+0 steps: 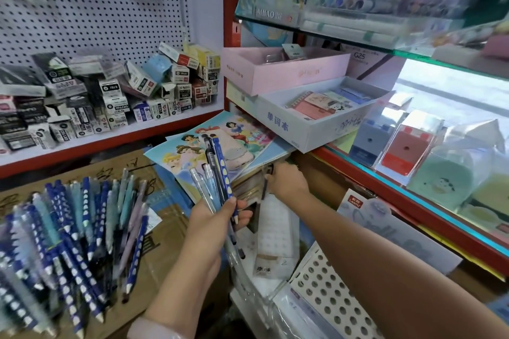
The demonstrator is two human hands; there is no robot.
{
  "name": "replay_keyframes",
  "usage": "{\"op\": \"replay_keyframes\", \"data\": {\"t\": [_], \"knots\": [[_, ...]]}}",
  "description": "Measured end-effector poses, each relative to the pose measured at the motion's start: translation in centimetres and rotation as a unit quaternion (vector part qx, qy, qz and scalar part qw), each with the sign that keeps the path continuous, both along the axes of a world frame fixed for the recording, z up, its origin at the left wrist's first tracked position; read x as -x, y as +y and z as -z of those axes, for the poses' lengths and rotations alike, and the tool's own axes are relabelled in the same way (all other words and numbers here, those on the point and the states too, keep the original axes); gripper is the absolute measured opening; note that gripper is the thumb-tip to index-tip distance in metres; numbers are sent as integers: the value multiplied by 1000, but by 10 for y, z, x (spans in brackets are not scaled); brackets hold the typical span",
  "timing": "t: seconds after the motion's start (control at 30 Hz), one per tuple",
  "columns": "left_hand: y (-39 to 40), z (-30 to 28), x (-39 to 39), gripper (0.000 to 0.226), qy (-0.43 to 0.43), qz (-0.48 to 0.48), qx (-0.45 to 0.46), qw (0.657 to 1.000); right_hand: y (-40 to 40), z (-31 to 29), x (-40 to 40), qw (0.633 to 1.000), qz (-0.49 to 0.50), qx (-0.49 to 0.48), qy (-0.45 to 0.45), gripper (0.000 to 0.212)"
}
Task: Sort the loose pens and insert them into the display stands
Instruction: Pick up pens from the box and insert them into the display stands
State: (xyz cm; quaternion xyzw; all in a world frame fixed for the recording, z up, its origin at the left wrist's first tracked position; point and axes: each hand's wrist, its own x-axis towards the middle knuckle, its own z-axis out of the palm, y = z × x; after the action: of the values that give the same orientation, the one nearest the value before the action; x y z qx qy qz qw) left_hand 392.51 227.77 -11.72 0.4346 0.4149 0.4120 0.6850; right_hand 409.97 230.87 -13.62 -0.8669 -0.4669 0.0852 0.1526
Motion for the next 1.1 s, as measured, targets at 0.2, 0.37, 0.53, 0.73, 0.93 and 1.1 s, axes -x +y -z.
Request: {"op": "replay_keyframes", "data": {"t": [0.2, 0.37, 0.53, 0.73, 0.93, 1.1], "knots": [[-5, 1, 5, 10, -27, 21, 26, 999, -21, -47, 17, 978, -32, -125, 163, 32], [-9, -1, 8, 16, -47, 35, 16, 998, -34, -66, 72, 925, -129, -91, 347, 31], [-13, -1, 12, 13, -54, 70, 15, 996, -35, -59, 76, 926, -106, -107, 345, 11], [-16, -6, 11, 13, -98, 53, 48, 993, -45, -61, 65, 857, -88, -188, 472, 9], [-13, -1, 10, 9, -62, 43, 48, 996, -48, -73, 43, 822, -22, -245, 513, 29], [-7, 4, 10, 12, -39, 47, 37, 997, -48, -71, 38, 833, -30, -239, 498, 22]]}}
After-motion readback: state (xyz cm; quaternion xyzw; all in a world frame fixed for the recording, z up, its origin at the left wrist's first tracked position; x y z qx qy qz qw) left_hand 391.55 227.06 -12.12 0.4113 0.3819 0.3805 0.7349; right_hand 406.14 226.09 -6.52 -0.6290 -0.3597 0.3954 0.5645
